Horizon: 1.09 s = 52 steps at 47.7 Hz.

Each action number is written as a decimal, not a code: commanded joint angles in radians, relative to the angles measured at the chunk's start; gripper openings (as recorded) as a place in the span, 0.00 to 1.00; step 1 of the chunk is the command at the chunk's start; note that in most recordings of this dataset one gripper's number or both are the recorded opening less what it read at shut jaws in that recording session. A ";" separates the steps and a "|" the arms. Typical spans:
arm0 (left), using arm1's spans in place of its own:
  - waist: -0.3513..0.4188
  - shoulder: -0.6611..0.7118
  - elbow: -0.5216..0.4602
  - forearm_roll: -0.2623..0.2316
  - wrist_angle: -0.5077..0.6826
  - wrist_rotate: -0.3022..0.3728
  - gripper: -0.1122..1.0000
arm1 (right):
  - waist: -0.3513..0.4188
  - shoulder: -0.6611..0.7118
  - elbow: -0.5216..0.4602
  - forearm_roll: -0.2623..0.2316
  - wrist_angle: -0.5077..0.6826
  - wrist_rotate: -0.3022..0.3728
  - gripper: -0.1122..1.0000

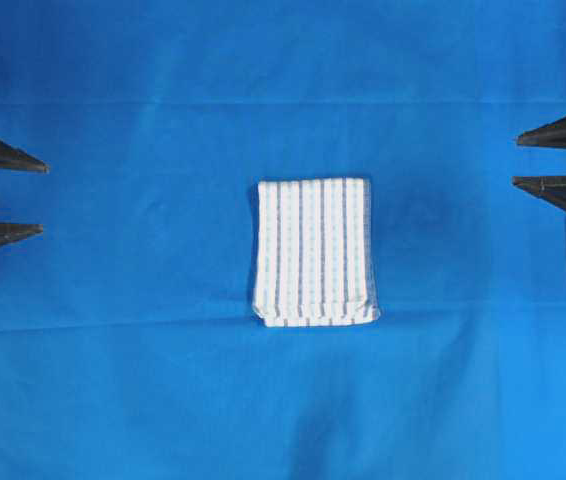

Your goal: Fold a vertical towel.

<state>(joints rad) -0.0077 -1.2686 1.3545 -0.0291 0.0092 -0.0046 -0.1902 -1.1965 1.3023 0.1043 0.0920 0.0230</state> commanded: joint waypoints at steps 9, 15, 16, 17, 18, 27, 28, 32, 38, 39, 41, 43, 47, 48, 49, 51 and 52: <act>0.003 0.005 -0.012 0.000 0.000 -0.002 0.78 | 0.000 0.014 -0.011 0.005 -0.015 0.003 0.65; 0.003 0.005 -0.012 0.000 0.009 -0.002 0.78 | 0.000 0.014 -0.012 0.005 -0.015 0.003 0.65; 0.003 0.005 -0.012 0.000 0.009 -0.002 0.78 | 0.000 0.014 -0.011 0.005 -0.015 0.003 0.65; 0.003 0.005 -0.012 0.000 0.011 -0.002 0.78 | 0.000 0.014 -0.011 0.005 -0.014 0.003 0.65; 0.003 0.003 -0.012 0.000 0.012 -0.002 0.78 | 0.000 0.014 -0.011 0.005 -0.014 0.003 0.65; 0.003 0.000 -0.014 0.000 0.017 -0.002 0.78 | 0.000 0.014 -0.011 0.005 -0.014 0.003 0.65; 0.003 0.000 -0.014 0.000 0.017 -0.002 0.78 | 0.000 0.014 -0.011 0.005 -0.014 0.003 0.65; 0.003 0.000 -0.014 0.000 0.017 -0.002 0.78 | 0.000 0.014 -0.011 0.005 -0.014 0.003 0.65; 0.003 -0.002 -0.014 0.000 0.017 -0.002 0.78 | 0.000 0.014 -0.011 0.005 -0.012 0.003 0.65; 0.003 0.000 -0.014 0.000 0.018 -0.002 0.78 | 0.000 0.014 -0.011 0.005 -0.012 0.003 0.65; 0.003 -0.002 -0.014 0.000 0.017 -0.002 0.78 | 0.000 0.014 -0.011 0.003 -0.012 0.003 0.65; 0.003 -0.002 -0.014 0.000 0.017 -0.002 0.78 | 0.000 0.014 -0.011 0.005 -0.012 0.003 0.65; 0.003 -0.002 -0.015 0.000 0.017 -0.002 0.78 | 0.000 0.014 -0.011 0.005 -0.012 0.003 0.65; 0.003 0.000 -0.014 0.000 0.017 -0.002 0.78 | 0.000 0.014 -0.011 0.005 -0.012 0.003 0.65; 0.003 -0.002 -0.014 0.000 0.017 -0.002 0.78 | 0.000 0.014 -0.012 0.003 -0.012 0.003 0.65; 0.003 0.000 -0.014 0.000 0.017 -0.002 0.78 | 0.000 0.014 -0.011 0.005 -0.012 0.003 0.65; 0.003 -0.002 -0.015 0.000 0.017 -0.002 0.78 | 0.000 0.014 -0.011 0.005 -0.012 0.003 0.65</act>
<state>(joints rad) -0.0077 -1.2763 1.3545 -0.0291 0.0307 -0.0046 -0.1902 -1.1965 1.3039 0.1058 0.0890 0.0245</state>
